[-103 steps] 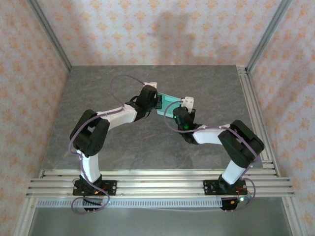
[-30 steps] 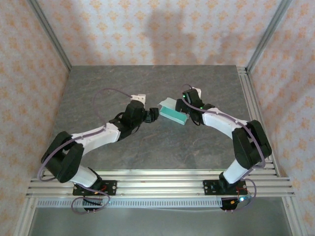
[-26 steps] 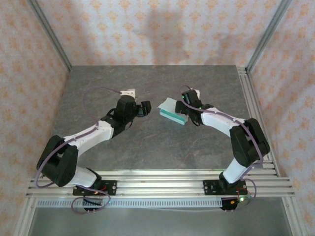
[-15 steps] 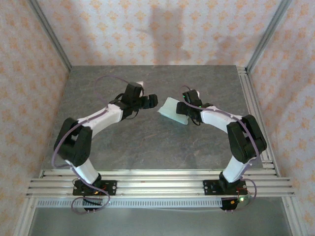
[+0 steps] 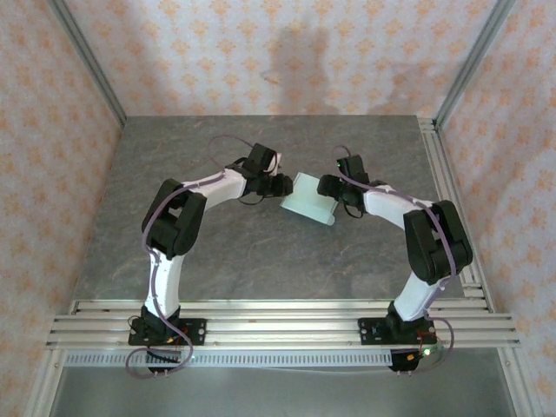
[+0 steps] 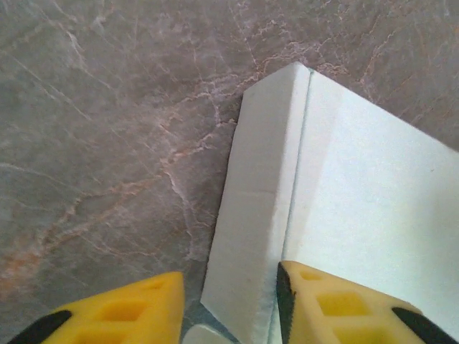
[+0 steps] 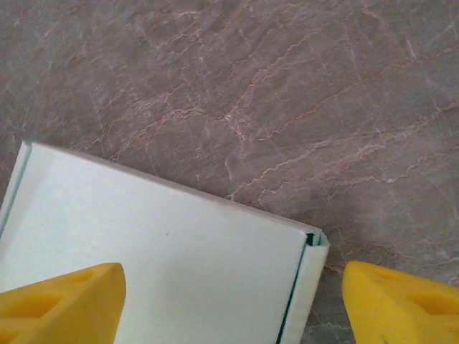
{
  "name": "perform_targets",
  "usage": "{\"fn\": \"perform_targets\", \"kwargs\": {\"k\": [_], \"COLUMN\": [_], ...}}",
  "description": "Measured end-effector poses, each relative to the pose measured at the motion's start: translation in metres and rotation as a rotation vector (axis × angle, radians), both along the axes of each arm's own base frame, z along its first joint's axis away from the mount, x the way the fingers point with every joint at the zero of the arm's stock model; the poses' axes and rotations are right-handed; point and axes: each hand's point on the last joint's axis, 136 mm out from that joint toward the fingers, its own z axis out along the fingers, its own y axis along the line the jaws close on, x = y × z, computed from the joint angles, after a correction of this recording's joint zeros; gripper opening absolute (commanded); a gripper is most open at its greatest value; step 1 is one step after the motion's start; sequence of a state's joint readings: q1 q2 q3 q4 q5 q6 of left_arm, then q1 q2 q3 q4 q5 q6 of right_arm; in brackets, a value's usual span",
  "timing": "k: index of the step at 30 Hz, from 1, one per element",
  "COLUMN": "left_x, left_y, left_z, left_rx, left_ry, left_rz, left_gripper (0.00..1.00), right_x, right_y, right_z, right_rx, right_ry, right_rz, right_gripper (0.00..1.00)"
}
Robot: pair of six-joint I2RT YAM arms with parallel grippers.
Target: Fold the paper box
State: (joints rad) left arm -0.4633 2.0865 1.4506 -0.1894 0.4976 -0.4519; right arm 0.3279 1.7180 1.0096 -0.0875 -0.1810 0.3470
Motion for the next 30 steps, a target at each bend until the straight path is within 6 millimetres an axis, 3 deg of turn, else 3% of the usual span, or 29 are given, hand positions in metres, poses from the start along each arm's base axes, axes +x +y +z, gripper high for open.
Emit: {"fn": "perform_targets", "kwargs": {"k": [6, 9, 14, 21, 30], "left_x": [-0.014, -0.028, -0.051, -0.045, -0.024], "left_y": [-0.006, -0.003, -0.002, 0.005, 0.018], "left_z": [-0.002, -0.002, -0.001, 0.012, 0.020], "left_rx": [-0.005, 0.001, 0.018, 0.055, 0.068], "left_ry": [0.012, 0.026, 0.041, -0.007, -0.034], "left_rz": [-0.010, -0.006, -0.007, 0.011, 0.030], "left_gripper": [0.30, 0.37, 0.46, 0.44, 0.38], "right_x": [0.003, 0.002, 0.005, 0.002, -0.003], "right_y": [0.001, 0.008, 0.026, 0.032, 0.030], "right_z": [-0.007, -0.017, -0.017, -0.016, -0.016], "right_rx": [0.047, 0.071, 0.134, 0.153, 0.147], "right_ry": [0.018, 0.051, 0.069, 0.074, 0.072], "right_rz": [-0.008, 0.018, 0.083, 0.114, 0.116], "right_gripper": [0.64, 0.62, 0.63, 0.71, 0.71]}}
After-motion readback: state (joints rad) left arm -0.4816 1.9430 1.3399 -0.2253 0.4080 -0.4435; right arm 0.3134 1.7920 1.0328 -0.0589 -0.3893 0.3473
